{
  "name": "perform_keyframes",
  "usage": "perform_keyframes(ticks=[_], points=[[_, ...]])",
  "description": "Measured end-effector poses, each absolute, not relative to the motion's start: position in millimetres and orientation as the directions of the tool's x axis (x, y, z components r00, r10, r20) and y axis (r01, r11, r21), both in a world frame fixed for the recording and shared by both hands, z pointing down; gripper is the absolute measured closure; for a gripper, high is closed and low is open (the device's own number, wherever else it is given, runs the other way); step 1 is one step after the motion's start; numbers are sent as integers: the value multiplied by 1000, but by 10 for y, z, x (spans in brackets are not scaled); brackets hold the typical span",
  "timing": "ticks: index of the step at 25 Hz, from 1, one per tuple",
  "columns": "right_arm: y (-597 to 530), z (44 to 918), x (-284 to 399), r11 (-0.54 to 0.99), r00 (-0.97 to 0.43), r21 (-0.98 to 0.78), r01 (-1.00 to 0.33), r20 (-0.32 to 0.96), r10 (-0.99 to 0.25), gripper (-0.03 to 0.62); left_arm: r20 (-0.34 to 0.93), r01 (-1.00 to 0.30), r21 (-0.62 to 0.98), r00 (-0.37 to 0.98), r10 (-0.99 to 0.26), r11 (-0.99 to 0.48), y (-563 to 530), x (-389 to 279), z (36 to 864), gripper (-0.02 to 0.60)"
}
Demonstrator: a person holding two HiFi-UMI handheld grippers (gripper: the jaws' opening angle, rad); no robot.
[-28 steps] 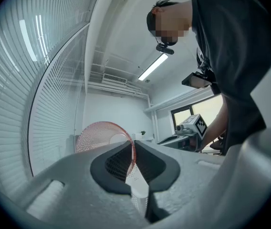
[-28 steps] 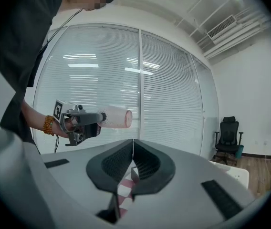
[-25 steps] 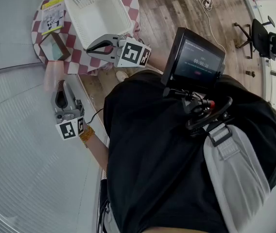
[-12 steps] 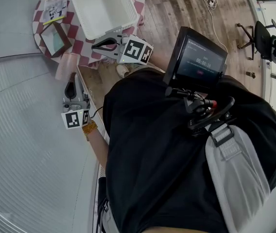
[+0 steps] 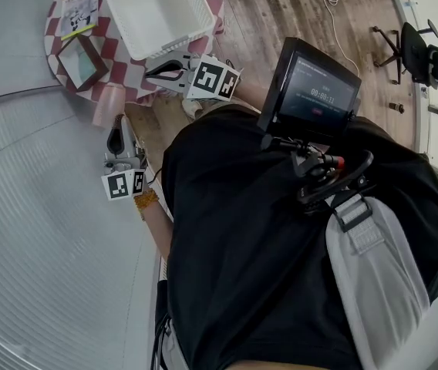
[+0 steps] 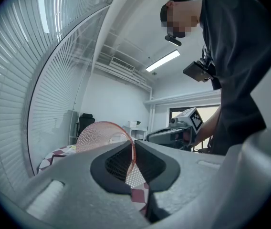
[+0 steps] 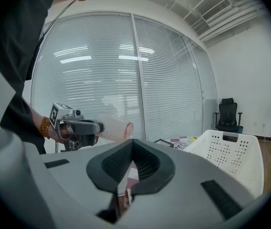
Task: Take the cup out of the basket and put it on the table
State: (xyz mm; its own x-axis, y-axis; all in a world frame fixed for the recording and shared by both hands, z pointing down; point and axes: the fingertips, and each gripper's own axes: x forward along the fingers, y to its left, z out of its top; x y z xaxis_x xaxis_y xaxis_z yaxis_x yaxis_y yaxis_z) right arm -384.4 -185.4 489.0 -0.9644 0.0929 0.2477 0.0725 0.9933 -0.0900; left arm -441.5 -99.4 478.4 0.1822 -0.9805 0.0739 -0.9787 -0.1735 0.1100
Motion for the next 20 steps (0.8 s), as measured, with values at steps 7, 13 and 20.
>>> perform_keyframes(ticks=[7, 13, 20], points=[[-1874, 4901, -3825, 994, -964, -85, 67, 251, 87, 583, 63, -973, 106, 213, -975, -205, -1082, -4354, 4776, 560], [-1921, 4899, -3816, 996, -965, -79, 51, 254, 70, 583, 56, -970, 104, 226, -972, -220, -1136, -4334, 4739, 560], [-1934, 4913, -3796, 995, -965, -85, 41, 256, 62, 583, 56, -969, 98, 231, -971, -225, -1164, -4318, 4702, 560]])
